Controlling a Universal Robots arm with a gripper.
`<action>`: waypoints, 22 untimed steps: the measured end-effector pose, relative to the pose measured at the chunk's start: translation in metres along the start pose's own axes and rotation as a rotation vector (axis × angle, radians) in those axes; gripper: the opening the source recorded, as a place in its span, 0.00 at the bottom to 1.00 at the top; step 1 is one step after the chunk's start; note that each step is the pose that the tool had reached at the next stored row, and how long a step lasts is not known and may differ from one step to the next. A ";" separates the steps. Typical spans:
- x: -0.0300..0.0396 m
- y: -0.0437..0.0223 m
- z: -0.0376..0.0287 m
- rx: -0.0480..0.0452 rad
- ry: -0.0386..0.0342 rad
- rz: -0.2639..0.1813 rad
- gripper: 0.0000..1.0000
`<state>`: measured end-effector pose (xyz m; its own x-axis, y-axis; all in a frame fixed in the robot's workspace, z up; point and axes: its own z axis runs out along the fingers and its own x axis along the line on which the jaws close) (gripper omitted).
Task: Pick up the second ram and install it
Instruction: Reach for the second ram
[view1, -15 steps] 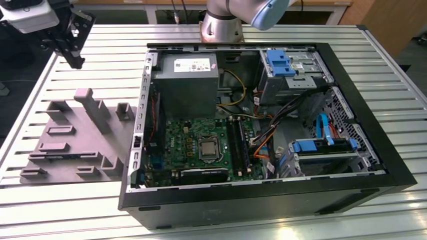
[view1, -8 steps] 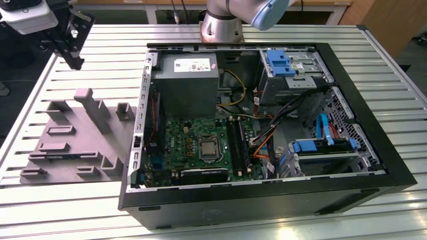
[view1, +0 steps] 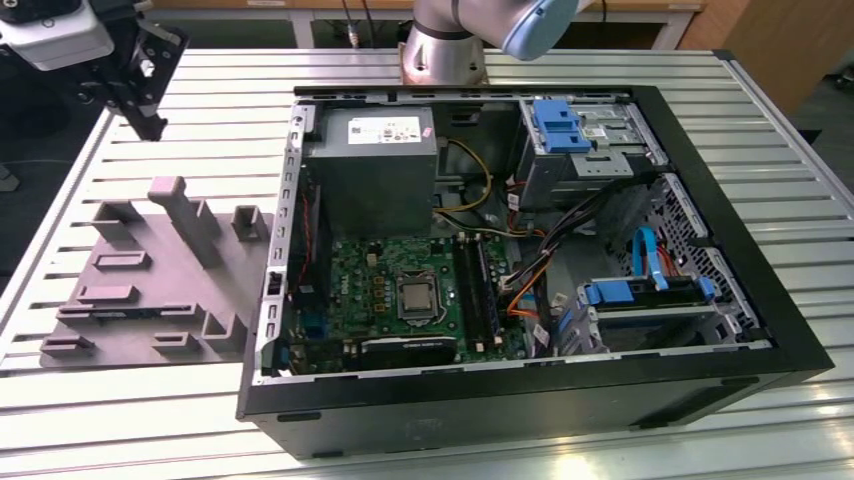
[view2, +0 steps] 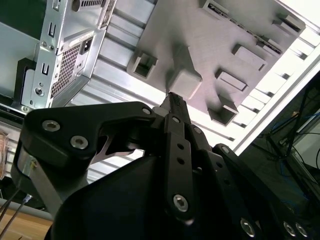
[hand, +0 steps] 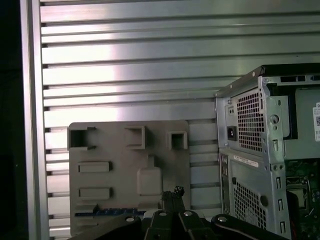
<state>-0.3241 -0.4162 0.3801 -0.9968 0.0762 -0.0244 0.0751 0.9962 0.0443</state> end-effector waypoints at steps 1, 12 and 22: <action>0.0002 -0.0001 0.0001 -0.0001 0.0000 0.000 0.11; 0.0017 -0.0019 0.0006 -0.0001 0.0000 0.000 0.11; 0.0030 -0.0050 0.0020 0.0000 0.0001 0.000 0.11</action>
<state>-0.3274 -0.4209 0.3778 -0.9968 0.0762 -0.0244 0.0751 0.9962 0.0443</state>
